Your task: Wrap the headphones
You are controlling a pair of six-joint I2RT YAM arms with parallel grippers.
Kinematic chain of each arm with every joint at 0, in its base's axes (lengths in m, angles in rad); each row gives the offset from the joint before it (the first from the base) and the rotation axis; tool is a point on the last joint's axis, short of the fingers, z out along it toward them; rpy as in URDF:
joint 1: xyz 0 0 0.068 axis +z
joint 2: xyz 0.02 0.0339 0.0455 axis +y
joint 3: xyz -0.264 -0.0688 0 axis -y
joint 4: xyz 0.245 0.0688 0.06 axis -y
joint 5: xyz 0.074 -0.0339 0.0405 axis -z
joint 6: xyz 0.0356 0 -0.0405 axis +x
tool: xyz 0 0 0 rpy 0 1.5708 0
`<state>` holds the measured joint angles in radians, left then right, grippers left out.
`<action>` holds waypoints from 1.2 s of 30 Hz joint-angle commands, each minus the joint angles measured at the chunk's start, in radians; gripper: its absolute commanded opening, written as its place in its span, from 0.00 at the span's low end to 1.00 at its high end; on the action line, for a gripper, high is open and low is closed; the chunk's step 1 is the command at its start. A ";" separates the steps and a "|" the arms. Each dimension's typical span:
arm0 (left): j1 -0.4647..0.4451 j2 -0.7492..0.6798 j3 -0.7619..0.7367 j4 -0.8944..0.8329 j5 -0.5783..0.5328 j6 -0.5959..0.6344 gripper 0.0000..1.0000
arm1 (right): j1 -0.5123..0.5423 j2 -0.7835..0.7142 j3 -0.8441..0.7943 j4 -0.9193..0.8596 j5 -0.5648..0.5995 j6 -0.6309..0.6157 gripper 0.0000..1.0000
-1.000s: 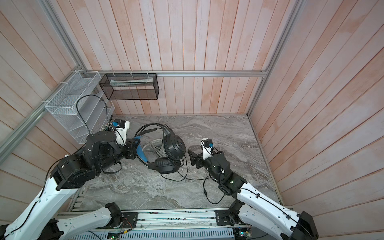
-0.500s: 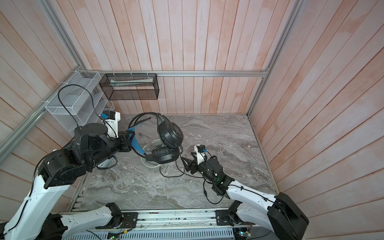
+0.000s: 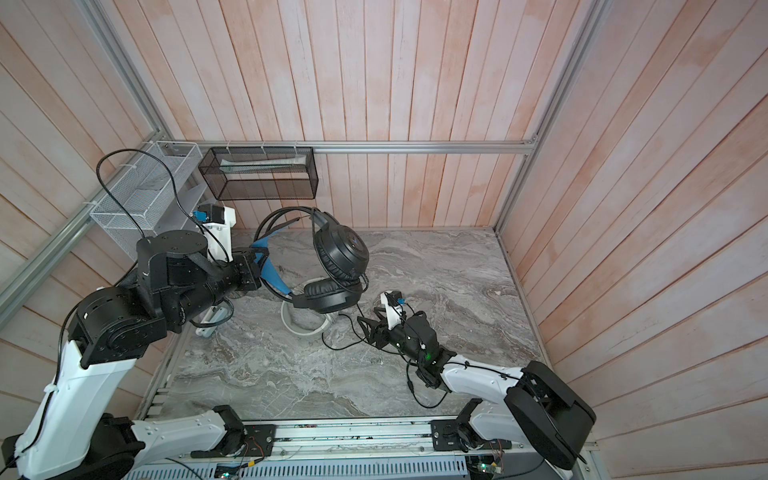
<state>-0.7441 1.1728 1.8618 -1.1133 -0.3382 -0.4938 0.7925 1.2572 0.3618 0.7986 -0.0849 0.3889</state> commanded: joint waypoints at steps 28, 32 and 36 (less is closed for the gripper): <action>0.045 0.183 0.303 0.104 -0.102 -0.092 0.00 | 0.217 0.104 0.184 -0.051 0.000 -0.069 0.00; 0.126 0.213 0.294 0.105 -0.064 -0.095 0.00 | 0.330 0.131 0.247 -0.144 0.057 -0.126 0.00; 0.248 0.214 0.235 0.121 0.005 -0.114 0.00 | 0.430 0.126 0.275 -0.207 0.118 -0.184 0.00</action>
<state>-0.5549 1.4086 2.1170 -1.0824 -0.3840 -0.5526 1.1778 1.3834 0.6083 0.6727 -0.0254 0.2661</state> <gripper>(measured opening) 0.081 0.064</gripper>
